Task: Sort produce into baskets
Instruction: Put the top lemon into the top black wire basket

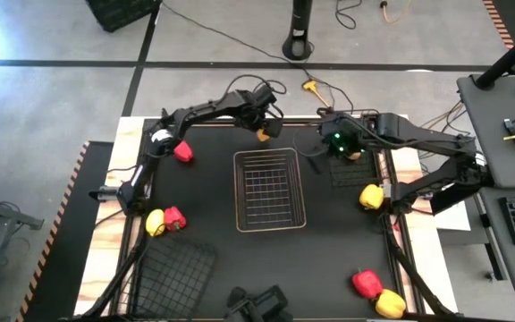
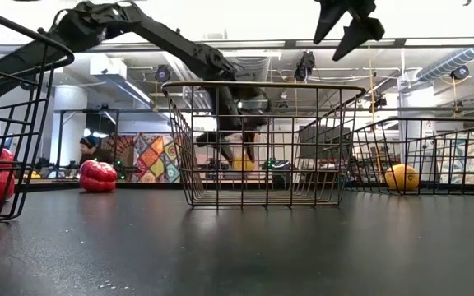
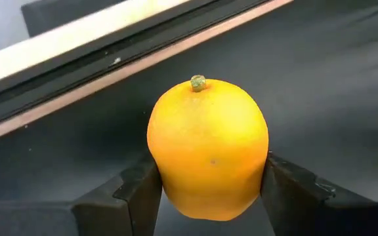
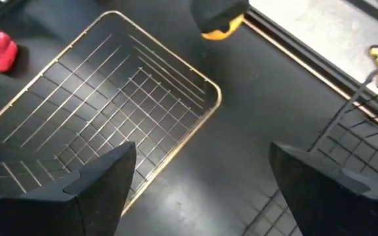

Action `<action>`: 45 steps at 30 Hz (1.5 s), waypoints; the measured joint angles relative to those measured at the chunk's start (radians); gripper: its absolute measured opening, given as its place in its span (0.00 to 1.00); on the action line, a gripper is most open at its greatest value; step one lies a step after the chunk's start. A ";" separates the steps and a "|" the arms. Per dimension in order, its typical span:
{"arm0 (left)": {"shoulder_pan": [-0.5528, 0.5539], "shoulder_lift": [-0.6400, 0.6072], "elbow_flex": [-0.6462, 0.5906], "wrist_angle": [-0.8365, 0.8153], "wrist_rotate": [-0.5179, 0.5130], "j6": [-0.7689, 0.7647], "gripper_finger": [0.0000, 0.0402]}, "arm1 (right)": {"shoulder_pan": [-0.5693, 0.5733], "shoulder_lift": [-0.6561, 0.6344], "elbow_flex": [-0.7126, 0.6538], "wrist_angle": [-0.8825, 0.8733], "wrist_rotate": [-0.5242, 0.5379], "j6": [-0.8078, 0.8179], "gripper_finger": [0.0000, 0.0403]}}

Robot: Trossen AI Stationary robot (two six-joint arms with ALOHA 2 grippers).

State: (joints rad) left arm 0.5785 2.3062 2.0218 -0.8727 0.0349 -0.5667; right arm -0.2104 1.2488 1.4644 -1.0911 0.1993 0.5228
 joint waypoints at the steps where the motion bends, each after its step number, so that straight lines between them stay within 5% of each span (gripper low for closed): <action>1: 0.000 0.018 0.016 -0.009 0.000 -0.004 0.50 | 0.000 0.007 0.005 -0.001 -0.001 -0.001 0.84; 15: -0.015 0.213 0.330 -0.244 0.008 0.022 0.62 | -0.024 0.026 0.008 -0.011 -0.001 -0.027 0.88; 25: -0.019 0.195 0.306 -0.270 0.035 0.064 0.70 | -0.108 0.046 0.008 0.001 0.000 -0.020 0.94; 36: -0.047 0.049 0.308 -0.413 0.036 0.158 0.71 | -0.115 0.146 0.008 0.042 -0.039 0.063 0.94; 45: -0.045 -0.189 0.308 -0.614 -0.104 0.274 0.71 | -0.227 0.292 0.100 0.084 -0.079 -0.317 0.94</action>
State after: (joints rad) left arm 0.5331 2.1173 2.3299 -1.4868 -0.0688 -0.2923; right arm -0.4372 1.5406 1.5645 -1.0072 0.1205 0.2057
